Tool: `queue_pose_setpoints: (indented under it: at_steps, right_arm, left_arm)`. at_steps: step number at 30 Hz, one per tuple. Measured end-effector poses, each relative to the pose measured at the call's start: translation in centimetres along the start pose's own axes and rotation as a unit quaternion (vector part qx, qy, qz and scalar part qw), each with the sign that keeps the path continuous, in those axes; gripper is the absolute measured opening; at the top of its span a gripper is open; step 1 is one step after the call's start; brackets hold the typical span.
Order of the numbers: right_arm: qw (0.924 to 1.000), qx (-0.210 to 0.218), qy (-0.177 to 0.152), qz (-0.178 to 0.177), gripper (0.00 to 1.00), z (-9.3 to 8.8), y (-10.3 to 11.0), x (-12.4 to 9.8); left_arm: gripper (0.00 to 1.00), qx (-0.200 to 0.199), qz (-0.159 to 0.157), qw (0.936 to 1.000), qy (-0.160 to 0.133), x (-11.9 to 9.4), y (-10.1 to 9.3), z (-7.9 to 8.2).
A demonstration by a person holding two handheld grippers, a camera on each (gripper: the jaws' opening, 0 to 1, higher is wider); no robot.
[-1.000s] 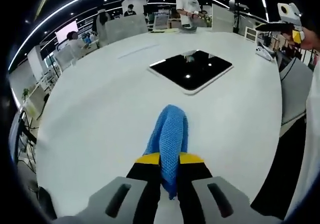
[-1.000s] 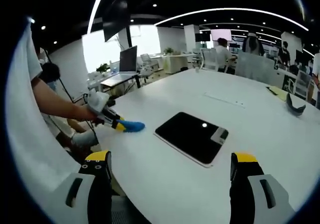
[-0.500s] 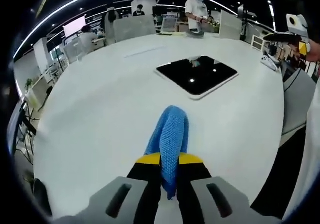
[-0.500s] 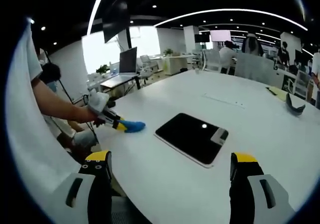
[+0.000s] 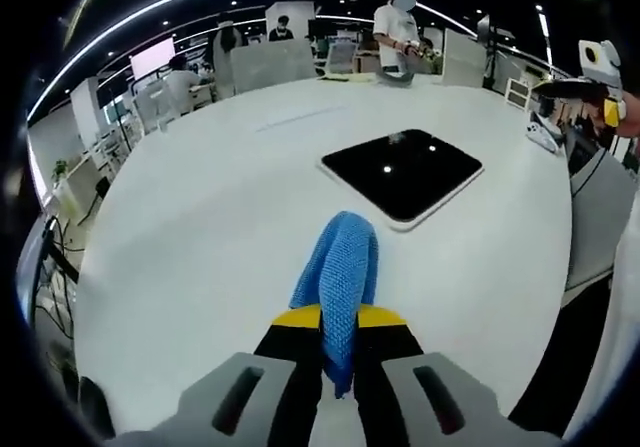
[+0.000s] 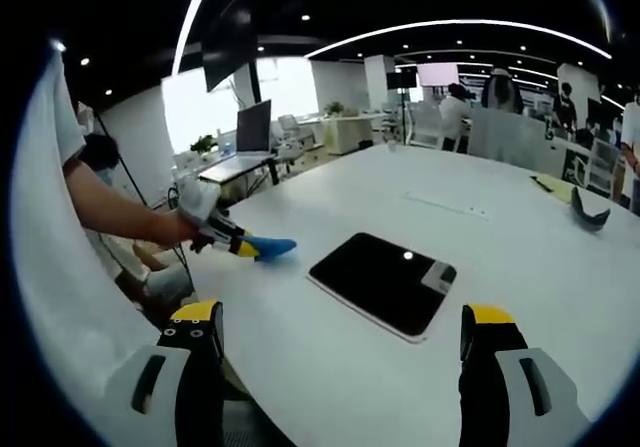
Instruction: Wipe the mirror surface with the cleaning cloth until all visible marks leave the cleaned area.
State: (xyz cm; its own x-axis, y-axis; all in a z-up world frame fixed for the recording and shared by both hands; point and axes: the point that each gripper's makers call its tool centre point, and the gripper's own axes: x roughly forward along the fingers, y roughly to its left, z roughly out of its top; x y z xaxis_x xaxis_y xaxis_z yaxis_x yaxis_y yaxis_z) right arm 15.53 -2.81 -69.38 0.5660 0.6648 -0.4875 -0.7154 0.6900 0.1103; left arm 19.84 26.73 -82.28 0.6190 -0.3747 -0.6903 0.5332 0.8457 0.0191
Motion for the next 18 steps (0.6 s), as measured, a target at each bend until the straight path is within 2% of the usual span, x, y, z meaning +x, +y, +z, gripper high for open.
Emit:
queue_pose_setpoints:
  at_steps: [11, 18]
  right_arm:
    - [0.9999, 0.01, -0.001, -0.007, 0.98, 0.2, -0.6, 0.2]
    - [0.9999, 0.01, -0.002, -0.009, 0.98, 0.2, -0.8, 0.6]
  left_arm:
    - [0.07, 0.01, -0.007, 0.9999, -0.003, 1.5, 0.2, 2.4]
    - [0.07, 0.015, -0.007, 0.9998, -0.011, 2.8, 0.7, 4.4]
